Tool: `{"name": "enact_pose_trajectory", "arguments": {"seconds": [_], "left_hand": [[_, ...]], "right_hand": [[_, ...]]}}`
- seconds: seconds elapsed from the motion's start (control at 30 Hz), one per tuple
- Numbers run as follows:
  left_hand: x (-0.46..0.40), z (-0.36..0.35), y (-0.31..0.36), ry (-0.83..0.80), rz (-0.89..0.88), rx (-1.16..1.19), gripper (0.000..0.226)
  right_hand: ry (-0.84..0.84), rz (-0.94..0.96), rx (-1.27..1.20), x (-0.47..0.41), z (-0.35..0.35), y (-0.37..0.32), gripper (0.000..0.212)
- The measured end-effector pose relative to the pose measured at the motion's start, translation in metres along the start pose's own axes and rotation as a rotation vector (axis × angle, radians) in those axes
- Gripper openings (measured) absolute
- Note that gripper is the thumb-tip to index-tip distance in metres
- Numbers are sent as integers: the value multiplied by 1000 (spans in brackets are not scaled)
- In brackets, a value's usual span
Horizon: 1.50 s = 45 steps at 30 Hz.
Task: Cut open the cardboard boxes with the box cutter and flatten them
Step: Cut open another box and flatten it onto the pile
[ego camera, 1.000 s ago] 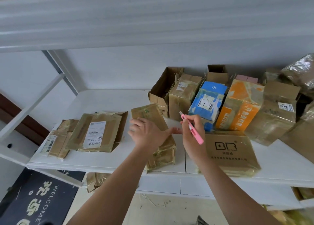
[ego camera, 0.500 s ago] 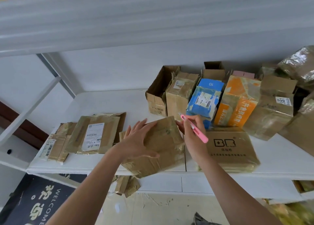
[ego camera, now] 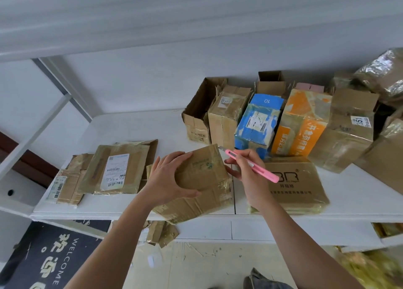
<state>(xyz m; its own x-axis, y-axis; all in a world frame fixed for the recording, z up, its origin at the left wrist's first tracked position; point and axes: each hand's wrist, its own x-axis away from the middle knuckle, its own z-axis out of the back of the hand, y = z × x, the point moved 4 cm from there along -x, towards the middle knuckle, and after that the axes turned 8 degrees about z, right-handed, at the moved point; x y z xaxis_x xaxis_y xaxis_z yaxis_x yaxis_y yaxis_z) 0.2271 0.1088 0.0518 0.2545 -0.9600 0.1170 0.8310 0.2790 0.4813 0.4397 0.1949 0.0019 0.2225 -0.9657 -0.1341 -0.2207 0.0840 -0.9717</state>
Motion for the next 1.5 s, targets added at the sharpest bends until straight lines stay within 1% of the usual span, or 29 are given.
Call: {"name": "enact_pose_trajectory", "arguments": {"seconds": [0.17,0.33,0.5,0.6,0.67,0.83,1.0,1.17,1.33,1.43,1.5], "left_hand": [[3,2,2,5,13,27,108],[5,3,4,-10,1,47,104],[4,0,6,-36,-4,47,103],[4,0,5,-47,8,56,104],[2,1,4,-38,26,58,104],[-2,1,5,-34,33,52,104],[-8,-1,2,-22,50,32,105],[-14,-1,1,-10,60,29,105],[-18,-2,-4,-23,102,49,106],[-23,-3,-3,14,142,42,105],[-27,-1,-2,97,210,58,103]], "right_hand": [[-42,3,30,-6,2,-4,7],[-123,31,77,-10,10,-12,18],[-173,47,118,-6,17,-13,8],[-199,77,130,-1,18,-16,11],[-214,62,96,4,18,-17,13],[-214,14,48,13,23,-20,9],[-235,43,66,20,26,-25,7],[-240,38,81,23,29,-26,9],[-291,55,178,21,30,-32,15],[-277,60,250,23,35,-34,12],[-230,69,282,23,38,-37,9]]}}
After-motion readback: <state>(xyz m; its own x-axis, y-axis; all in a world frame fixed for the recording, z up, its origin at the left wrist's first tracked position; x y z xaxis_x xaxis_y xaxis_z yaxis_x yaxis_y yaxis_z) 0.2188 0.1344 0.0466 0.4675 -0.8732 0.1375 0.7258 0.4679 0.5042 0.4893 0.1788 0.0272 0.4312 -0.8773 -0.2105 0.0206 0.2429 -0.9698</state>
